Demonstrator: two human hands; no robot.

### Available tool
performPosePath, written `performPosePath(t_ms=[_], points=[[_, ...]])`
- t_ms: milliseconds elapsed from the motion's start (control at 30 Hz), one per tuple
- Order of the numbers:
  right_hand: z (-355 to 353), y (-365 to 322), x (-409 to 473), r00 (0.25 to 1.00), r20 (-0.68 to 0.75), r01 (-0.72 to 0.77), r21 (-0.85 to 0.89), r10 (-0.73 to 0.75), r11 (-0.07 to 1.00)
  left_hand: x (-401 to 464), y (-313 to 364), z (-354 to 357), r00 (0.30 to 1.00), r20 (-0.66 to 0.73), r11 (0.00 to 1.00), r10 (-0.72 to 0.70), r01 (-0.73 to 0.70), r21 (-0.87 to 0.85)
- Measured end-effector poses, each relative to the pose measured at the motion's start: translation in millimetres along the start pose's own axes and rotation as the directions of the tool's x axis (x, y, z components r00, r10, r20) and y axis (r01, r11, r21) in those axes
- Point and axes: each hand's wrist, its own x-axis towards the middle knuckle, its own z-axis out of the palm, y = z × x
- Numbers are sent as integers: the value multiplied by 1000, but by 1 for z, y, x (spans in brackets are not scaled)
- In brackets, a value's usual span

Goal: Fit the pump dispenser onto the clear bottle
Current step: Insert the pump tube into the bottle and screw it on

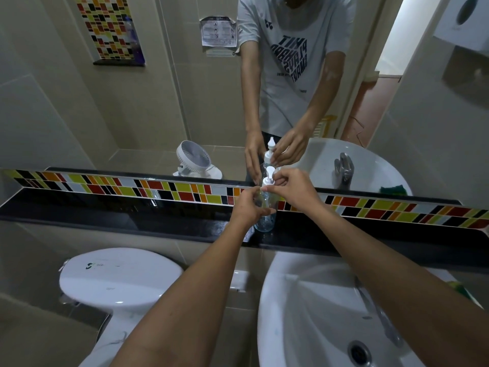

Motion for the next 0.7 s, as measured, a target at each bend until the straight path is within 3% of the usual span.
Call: performPosePath(t_ms=[200, 500, 633, 700], points=[[10, -3, -2, 995, -75, -66, -79, 60, 995, 2, -1, 0, 1000, 5, 1000, 1, -1, 1], [10, -10, -5, 994, -73, -97, -187, 84, 978, 3, -1, -1, 1000, 4, 1000, -5, 5, 5], [14, -8, -6, 993, -107, -68, -118, 56, 991, 3, -1, -1, 1000, 1, 1000, -1, 1, -4], [12, -6, -6, 999, -52, -9, -31, 7, 999, 2, -1, -2, 1000, 1, 1000, 2, -2, -2]])
